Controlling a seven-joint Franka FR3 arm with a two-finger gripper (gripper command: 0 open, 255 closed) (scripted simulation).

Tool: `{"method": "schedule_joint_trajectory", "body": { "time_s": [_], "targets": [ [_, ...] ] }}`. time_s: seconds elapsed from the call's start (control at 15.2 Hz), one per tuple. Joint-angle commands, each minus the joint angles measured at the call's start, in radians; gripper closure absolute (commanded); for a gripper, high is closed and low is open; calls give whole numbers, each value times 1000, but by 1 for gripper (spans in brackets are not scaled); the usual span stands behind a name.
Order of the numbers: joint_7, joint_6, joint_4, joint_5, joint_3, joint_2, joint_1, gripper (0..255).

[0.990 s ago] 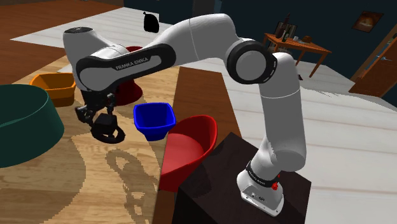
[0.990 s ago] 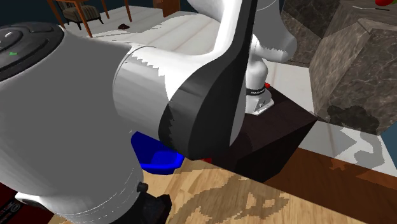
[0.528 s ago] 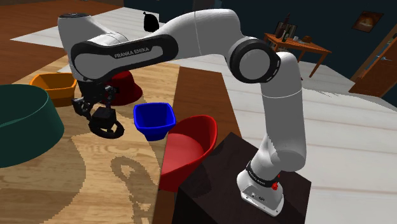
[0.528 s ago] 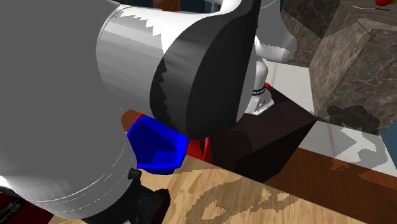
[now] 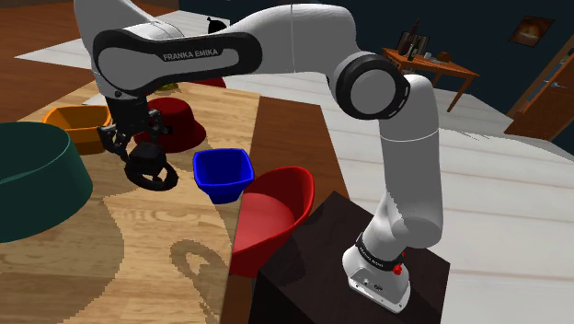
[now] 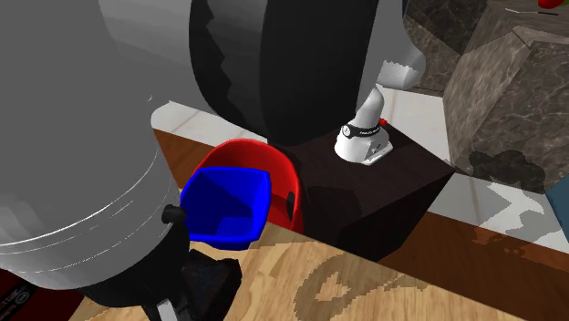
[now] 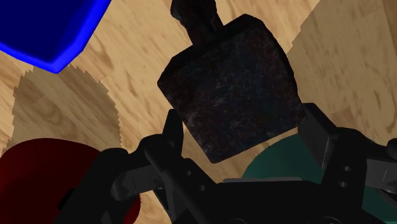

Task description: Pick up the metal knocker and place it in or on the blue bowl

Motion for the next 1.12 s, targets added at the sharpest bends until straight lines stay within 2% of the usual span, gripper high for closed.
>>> {"method": "schedule_joint_trajectory", "body": {
  "time_s": [0.0,0.59,1.06],
  "targets": [
    [-2,-27,27,1,1,-1,2,255],
    [-8,-153,162,1,3,8,18,255],
    [-13,-267,308,-6,1,38,39,255]
  ]
}}
